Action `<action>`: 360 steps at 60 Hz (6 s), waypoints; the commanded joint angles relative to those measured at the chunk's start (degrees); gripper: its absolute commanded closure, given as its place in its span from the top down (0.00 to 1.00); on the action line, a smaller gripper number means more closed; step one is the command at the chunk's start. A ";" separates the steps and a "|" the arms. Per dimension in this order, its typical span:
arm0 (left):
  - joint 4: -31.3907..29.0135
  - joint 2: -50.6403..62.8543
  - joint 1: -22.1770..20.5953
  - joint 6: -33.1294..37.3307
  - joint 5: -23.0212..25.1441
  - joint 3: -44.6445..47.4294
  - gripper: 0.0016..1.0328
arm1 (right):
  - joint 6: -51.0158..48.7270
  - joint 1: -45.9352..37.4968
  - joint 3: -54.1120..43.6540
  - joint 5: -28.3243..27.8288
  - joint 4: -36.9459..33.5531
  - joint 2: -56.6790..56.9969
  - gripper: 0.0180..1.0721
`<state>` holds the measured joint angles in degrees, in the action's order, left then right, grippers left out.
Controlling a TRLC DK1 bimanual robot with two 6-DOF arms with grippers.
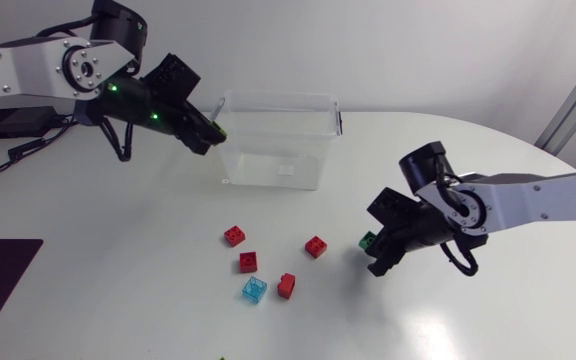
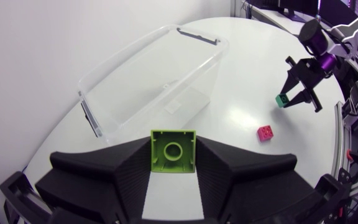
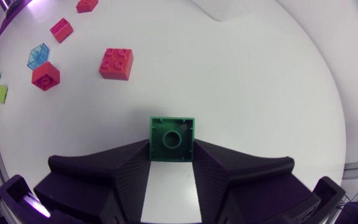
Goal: Place the duplo bricks in the container
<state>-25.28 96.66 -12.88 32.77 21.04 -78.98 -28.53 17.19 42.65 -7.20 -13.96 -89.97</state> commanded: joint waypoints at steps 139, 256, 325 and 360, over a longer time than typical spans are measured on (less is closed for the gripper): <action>4.89 -0.95 -5.13 4.32 0.23 22.91 0.95 | 10.17 4.25 57.81 1.66 -13.03 -24.20 0.96; 6.12 -4.99 -3.81 -3.42 -7.59 2.16 0.29 | 15.17 16.47 16.14 6.06 -6.70 -15.14 0.89; 10.86 11.09 -2.06 -11.07 -7.24 -15.06 0.95 | 15.00 17.26 15.62 9.31 -11.53 -4.95 0.27; -9.26 -18.09 -1.44 5.81 -6.45 19.83 0.95 | 15.26 11.46 30.38 9.22 -13.29 1.03 0.27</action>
<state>-32.93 81.69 -14.39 34.92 14.50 -64.10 -14.52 29.28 69.84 1.76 -27.22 -87.77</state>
